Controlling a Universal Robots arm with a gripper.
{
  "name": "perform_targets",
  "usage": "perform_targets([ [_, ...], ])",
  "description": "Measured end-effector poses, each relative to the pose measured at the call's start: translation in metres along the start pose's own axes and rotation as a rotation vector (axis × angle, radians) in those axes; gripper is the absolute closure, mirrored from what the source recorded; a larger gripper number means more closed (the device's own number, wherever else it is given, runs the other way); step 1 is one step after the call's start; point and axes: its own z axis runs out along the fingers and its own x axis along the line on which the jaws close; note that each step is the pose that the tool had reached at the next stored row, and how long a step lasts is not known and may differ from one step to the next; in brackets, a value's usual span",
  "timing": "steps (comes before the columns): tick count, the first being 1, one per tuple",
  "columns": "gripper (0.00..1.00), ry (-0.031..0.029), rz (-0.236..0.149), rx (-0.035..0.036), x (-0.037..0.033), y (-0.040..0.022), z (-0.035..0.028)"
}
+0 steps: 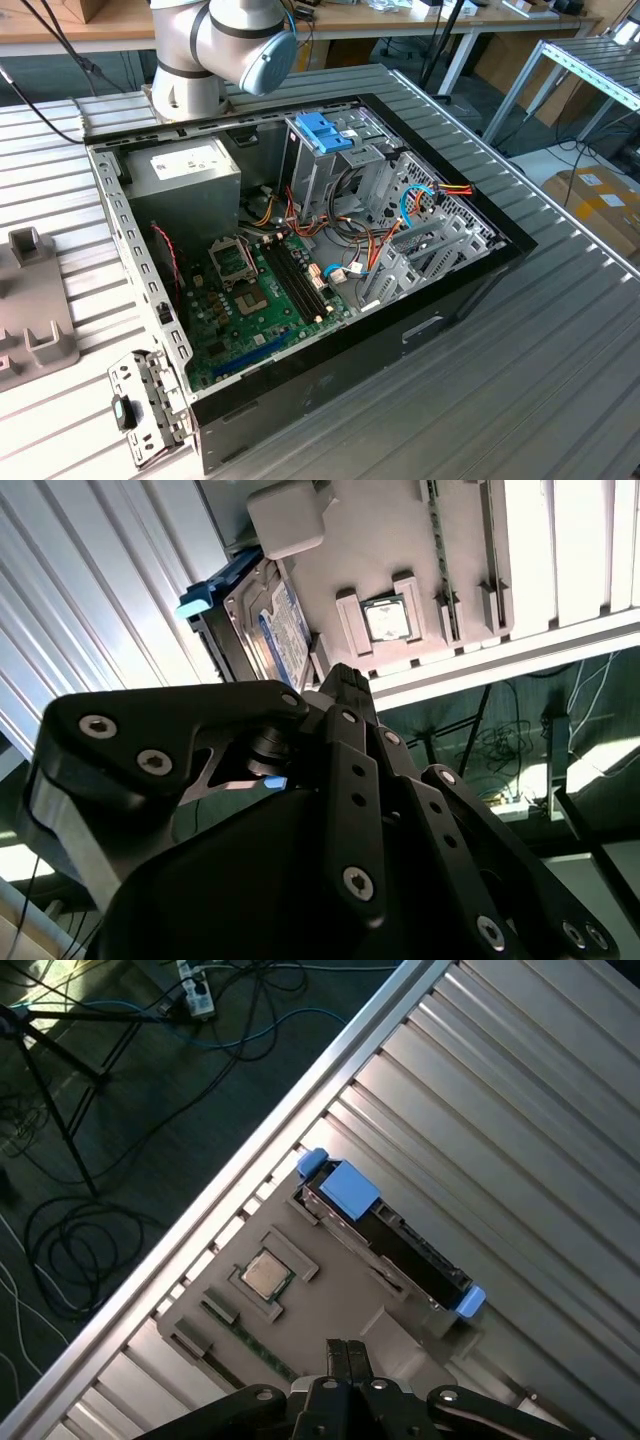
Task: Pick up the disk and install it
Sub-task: 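Pick up the disk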
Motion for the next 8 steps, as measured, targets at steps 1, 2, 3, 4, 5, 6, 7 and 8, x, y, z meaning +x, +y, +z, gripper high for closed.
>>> perform_targets([
  [1, 0.89, 0.0001, -0.002, -0.0001, 0.0000, 0.0000, 0.0000],
  [2, 0.89, 0.0002, -0.003, -0.0001, 0.0000, 0.0000, 0.0000],
  [3, 0.89, 0.0003, -0.005, -0.0001, 0.0000, 0.0000, 0.0000],
  [4, 0.89, 0.0004, -0.007, -0.0002, 0.0000, 0.0000, 0.0000],
  [5, 0.89, 0.0005, -0.009, -0.0003, 0.0000, 0.0000, 0.0000],
  [6, 0.89, 0.0005, -0.010, -0.0003, 0.0000, 0.0000, 0.0000],
  [7, 0.89, 0.0005, -0.011, -0.0003, 0.0000, 0.0000, 0.0000],
  [8, 0.89, 0.0006, -0.012, -0.0003, 0.0000, 0.0000, 0.0000],
])
